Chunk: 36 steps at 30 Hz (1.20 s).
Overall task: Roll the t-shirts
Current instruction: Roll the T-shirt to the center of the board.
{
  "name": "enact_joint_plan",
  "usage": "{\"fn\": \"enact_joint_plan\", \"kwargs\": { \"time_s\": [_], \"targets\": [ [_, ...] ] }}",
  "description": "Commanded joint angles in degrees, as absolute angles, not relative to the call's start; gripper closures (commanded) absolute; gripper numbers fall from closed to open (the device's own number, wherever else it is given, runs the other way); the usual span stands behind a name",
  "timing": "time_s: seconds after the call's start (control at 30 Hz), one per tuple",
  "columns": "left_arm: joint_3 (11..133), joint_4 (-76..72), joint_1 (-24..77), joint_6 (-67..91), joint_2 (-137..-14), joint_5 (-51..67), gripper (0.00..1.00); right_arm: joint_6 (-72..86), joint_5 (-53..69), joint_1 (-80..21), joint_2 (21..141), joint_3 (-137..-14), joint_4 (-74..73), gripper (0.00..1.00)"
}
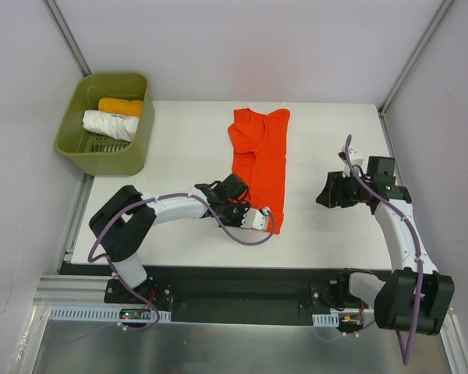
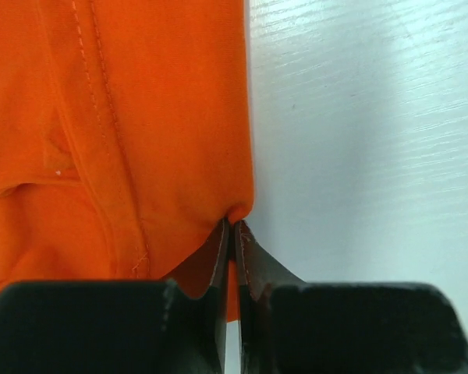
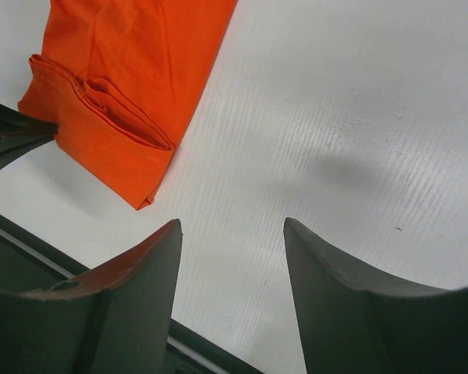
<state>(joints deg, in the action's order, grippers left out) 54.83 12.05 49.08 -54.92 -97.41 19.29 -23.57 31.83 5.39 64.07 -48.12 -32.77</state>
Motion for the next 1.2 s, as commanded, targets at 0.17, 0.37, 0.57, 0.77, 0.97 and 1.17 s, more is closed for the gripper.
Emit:
{"fn": "enact_joint_plan", "kwargs": {
  "time_s": [0.17,0.37,0.57,0.77,0.97,1.17],
  "targets": [
    [64.5,29.6,46.4,-28.7,-100.0,39.9,1.00,-53.1,35.9,-3.5,47.3,-39.0,-31.9,0.34],
    [66.3,29.2,45.4,-19.4,-99.5,51.6,1.00,-65.7,35.5,-19.2,34.2,-28.1,-33.0,0.28],
    [68.6,28.6,39.7,-13.2,-104.1,60.5,1.00,-66.8,29.0,-36.0,37.9,-26.8,-30.8,0.28],
    [68.6,28.0,36.7,-12.7,-106.5,64.0,1.00,-63.4,24.8,-43.7,48.5,-28.0,-22.9,0.28],
    [68.2,27.9,35.3,-13.6,-107.2,66.0,1.00,-59.9,19.2,-46.8,55.4,-28.9,-14.2,0.28],
    [67.4,27.9,34.9,-14.0,-107.5,66.8,1.00,-59.6,15.9,-47.8,57.9,-31.8,-13.9,0.31]
  ]
}}
